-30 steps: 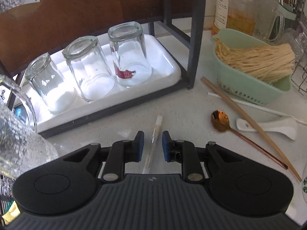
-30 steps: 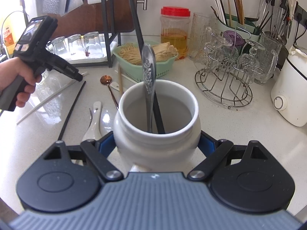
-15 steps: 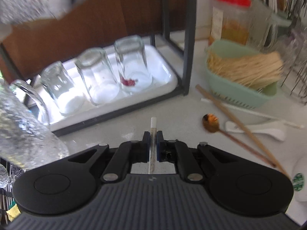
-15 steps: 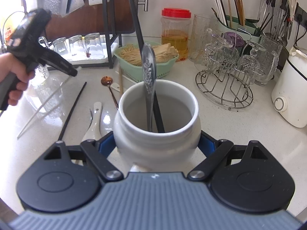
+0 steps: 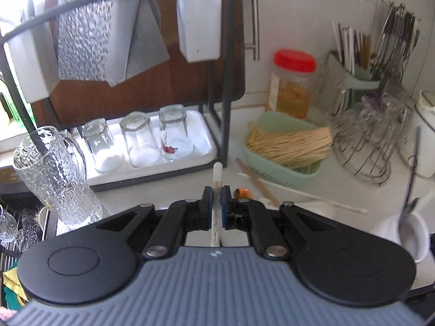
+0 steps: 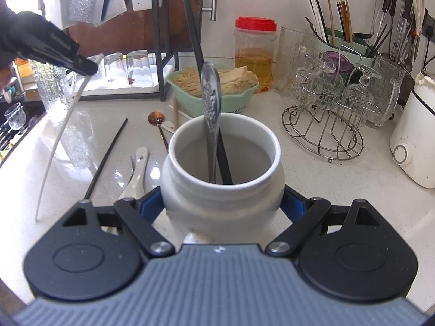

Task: Organize utensils
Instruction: 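Lift the white stick with the left tool and carry it over the jar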

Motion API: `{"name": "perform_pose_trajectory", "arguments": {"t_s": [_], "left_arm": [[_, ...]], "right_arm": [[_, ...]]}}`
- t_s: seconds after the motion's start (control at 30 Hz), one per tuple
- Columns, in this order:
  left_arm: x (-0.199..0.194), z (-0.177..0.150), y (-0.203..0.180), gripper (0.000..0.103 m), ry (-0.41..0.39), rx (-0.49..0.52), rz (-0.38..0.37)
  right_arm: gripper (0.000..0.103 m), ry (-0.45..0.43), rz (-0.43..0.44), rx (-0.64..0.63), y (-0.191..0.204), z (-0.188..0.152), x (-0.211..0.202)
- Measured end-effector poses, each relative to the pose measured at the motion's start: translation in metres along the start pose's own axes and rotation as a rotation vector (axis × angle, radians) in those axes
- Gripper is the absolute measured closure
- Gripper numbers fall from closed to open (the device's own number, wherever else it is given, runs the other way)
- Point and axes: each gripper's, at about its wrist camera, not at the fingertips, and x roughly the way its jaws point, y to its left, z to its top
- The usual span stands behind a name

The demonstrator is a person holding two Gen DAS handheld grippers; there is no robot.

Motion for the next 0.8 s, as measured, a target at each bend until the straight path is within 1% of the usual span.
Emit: {"name": "perform_pose_trajectory", "arguments": {"t_s": [0.4, 0.5, 0.8], "left_arm": [[-0.052, 0.015, -0.027, 0.096, -0.095, -0.064, -0.048], [-0.063, 0.018, -0.034, 0.096, -0.121, -0.062, -0.05], [-0.077, 0.015, -0.045, 0.097, -0.125, -0.066, -0.061]], "right_arm": [[0.012, -0.014, 0.025, -0.02, 0.001, 0.003, 0.005], [0.012, -0.019, 0.027, -0.019, 0.001, 0.003, 0.005], [0.012, -0.029, 0.034, -0.026, 0.001, 0.001, 0.004]]}}
